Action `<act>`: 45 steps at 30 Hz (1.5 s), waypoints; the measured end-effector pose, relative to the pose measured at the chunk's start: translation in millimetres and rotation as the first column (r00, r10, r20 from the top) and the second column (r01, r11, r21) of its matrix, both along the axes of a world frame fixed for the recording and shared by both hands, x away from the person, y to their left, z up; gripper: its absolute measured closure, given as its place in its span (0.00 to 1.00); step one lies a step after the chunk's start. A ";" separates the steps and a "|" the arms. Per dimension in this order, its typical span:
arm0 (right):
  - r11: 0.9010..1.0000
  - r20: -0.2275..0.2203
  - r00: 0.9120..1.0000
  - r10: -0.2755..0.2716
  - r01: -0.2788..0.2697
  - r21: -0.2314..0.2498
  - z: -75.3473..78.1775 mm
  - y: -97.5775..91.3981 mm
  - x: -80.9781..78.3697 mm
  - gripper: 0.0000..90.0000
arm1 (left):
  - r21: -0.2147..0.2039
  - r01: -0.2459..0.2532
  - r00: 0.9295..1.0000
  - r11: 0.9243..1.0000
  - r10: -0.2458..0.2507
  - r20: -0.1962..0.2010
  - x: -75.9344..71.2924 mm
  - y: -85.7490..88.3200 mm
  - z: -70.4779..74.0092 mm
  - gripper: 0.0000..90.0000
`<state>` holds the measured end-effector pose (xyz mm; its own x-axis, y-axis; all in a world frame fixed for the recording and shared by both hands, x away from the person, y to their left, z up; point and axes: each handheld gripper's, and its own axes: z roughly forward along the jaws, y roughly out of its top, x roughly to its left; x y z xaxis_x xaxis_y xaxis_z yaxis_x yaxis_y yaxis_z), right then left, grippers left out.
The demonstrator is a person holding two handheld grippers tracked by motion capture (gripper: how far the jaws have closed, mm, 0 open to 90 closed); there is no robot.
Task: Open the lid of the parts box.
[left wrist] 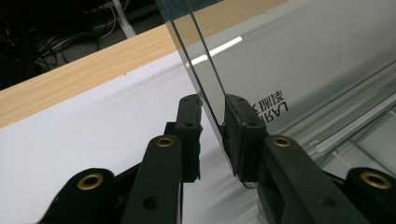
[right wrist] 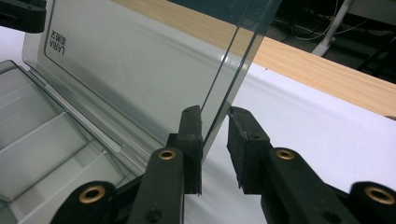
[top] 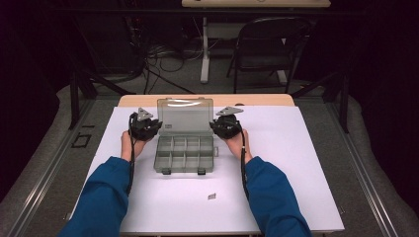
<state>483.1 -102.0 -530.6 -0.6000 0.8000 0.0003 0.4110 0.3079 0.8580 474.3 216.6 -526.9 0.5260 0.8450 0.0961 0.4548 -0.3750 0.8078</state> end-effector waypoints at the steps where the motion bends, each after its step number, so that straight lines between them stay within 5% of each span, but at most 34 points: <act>1: 1.000 -0.002 1.000 0.002 -0.002 -0.003 -0.3 -0.2 0.3 0.83 | 0.001 0.001 1.000 1.000 -0.001 -0.003 0.2 -0.4 -0.5 0.83; 9: 1.000 -0.018 1.000 0.004 -0.004 -0.015 -1.7 0.4 0.3 0.73 | 0.013 -0.003 0.999 1.000 0.004 -0.036 2.0 -1.9 -6.1 0.71; 22: 1.000 -0.055 0.999 -0.001 0.002 0.013 3.0 -10.2 -4.4 0.42 | -0.030 0.016 0.998 0.999 -0.018 -0.053 -7.2 8.5 2.8 0.29; 33: 0.997 0.005 0.997 0.074 -0.074 0.036 16.6 -22.3 -38.1 0.17 | -0.019 0.096 0.995 0.995 -0.096 -0.023 -39.5 7.6 20.9 0.17; 45: 0.987 0.063 0.989 0.131 -0.136 0.085 28.3 -49.1 -87.3 0.05 | -0.011 0.169 0.985 0.986 -0.169 0.034 -79.8 -5.4 37.4 0.10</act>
<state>395.8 -151.1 -502.3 -0.7024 0.7112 0.0304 0.3206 0.2780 0.9055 394.6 211.2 -489.5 0.6578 0.7458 0.1053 0.3587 -0.4331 0.8269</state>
